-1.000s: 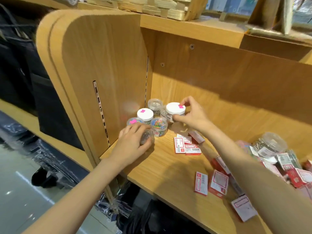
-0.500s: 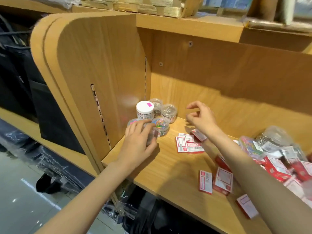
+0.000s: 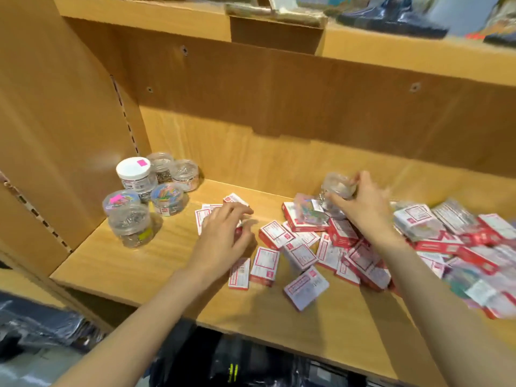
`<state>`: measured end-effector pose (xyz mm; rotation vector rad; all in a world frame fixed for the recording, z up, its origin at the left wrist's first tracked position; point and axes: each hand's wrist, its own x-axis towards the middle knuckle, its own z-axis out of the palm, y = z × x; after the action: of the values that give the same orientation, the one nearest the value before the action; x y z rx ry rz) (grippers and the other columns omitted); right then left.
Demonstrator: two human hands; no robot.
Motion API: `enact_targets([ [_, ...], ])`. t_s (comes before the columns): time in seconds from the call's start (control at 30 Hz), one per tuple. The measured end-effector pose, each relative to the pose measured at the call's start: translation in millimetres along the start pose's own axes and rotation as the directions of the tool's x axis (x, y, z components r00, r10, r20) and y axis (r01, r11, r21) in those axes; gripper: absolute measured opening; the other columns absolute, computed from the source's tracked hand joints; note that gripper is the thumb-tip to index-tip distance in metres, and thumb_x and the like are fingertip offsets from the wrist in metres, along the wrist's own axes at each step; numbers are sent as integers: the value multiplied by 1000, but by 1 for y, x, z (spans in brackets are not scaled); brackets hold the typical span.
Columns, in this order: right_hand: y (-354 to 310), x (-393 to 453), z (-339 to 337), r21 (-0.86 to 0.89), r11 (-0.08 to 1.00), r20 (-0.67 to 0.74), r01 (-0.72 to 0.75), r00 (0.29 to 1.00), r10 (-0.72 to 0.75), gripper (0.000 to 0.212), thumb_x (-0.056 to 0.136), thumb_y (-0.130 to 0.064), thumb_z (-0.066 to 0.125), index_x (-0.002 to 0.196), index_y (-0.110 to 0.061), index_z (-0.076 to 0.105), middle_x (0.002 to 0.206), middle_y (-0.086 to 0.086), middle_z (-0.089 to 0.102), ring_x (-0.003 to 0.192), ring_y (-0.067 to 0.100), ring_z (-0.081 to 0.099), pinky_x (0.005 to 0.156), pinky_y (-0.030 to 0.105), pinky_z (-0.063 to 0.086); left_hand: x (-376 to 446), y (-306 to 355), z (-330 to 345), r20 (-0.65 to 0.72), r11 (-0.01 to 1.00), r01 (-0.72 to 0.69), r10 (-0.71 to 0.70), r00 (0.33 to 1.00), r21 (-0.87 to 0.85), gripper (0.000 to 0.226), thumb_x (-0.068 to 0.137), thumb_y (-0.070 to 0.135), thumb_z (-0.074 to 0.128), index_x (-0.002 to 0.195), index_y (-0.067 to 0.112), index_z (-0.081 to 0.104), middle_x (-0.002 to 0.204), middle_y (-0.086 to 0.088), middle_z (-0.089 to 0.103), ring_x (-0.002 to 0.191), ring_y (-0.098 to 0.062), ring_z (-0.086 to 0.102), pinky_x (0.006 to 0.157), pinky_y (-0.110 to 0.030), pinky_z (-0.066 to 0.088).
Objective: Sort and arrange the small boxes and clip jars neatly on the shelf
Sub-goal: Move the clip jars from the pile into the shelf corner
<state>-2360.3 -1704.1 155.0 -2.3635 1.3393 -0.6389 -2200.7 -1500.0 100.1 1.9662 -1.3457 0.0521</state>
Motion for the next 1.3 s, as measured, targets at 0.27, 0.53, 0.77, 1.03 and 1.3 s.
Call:
enact_targets([
  [0.27,13,7,-16,152,986,74,75,993,-87,52,69,-45,74,92,-19,36,94,1,54,105,31,44,83,41,35,5,28,21,-26,989,149,-149,988,-27,37,84,39,49,112,17,58,112,1,55,106,-18,48,88,-27,35],
  [0.53,38,14,-88,413,898,-69,151,988,-135,47,75,-26,72,100,-19,32,79,-14,40,67,5,39,58,32,25,75,75,57,306,980,199,-188,933,-6,70,79,39,68,136,15,36,136,-4,46,124,-21,41,98,-29,34],
  [0.77,38,5,-63,347,928,112,138,976,-186,51,70,-31,77,100,-24,36,93,-2,61,81,21,58,72,36,47,73,68,55,-50,951,271,-281,958,-151,75,62,36,82,121,19,40,114,1,45,113,-21,41,95,-33,38],
  [1.03,-58,7,-5,411,866,273,285,868,-415,50,66,-29,80,95,-24,40,66,-14,48,62,9,46,54,27,31,-12,0,-29,-326,921,369,-389,861,-126,70,63,54,73,118,24,42,116,-3,47,111,-23,48,90,-46,46],
  [1.3,-133,-6,61,547,815,432,191,770,-470,48,69,-19,79,98,-20,42,68,-10,50,44,-4,47,36,11,33,-61,-48,-48,-143,892,307,-274,951,333,41,72,8,75,110,4,60,128,-22,50,114,-41,50,91,-50,44],
])
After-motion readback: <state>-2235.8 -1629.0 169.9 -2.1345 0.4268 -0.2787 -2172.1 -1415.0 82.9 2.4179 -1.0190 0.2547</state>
